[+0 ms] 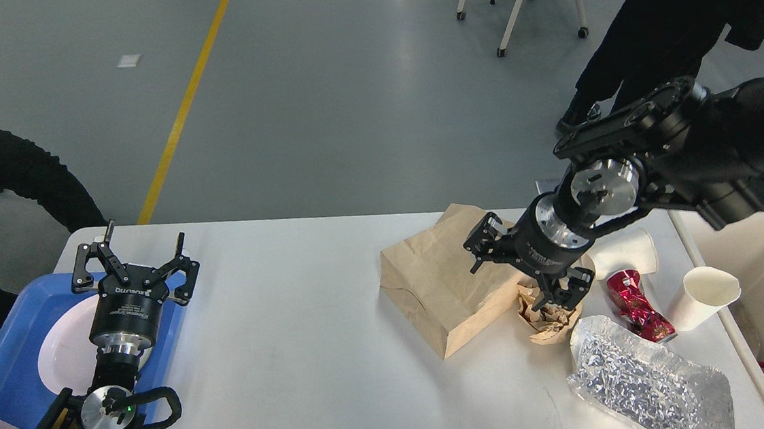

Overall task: Tidy desktop
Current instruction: 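Lower the right gripper onto the brown paper bag and grasp it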

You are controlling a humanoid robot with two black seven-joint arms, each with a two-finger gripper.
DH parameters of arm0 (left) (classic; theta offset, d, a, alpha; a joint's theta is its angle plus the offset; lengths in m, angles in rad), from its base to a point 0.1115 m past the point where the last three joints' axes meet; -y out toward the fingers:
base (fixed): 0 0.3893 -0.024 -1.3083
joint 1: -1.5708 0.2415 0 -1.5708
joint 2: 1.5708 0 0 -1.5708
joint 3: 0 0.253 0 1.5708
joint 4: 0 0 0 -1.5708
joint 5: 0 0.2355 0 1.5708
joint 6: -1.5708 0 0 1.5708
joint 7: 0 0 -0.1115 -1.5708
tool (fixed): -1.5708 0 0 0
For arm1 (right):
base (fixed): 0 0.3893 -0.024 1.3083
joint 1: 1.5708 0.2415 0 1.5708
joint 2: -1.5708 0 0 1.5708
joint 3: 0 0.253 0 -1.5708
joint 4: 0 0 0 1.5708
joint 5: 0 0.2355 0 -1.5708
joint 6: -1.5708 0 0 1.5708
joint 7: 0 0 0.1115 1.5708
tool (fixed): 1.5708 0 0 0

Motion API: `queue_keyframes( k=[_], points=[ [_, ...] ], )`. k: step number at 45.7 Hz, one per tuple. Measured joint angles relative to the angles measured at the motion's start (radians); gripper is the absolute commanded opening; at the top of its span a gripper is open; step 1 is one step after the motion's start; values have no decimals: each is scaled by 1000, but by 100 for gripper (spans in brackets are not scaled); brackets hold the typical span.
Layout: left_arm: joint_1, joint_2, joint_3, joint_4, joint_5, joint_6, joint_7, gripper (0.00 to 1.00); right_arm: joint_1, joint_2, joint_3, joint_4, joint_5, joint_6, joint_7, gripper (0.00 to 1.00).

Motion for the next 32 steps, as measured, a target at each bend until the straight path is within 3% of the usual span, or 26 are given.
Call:
queue_keyframes(
  k=[9, 19, 32],
  points=[
    [0, 0, 0, 0, 0, 0, 0, 96, -154, 7, 72, -96, 33, -117, -5, 100],
    [0, 0, 0, 0, 0, 0, 0, 96, -301, 25, 198, -249, 34, -134, -5, 100],
    [0, 1, 0, 0, 0, 0, 0, 96, -486, 158, 265, -524, 17, -180, 0, 100]
  ],
)
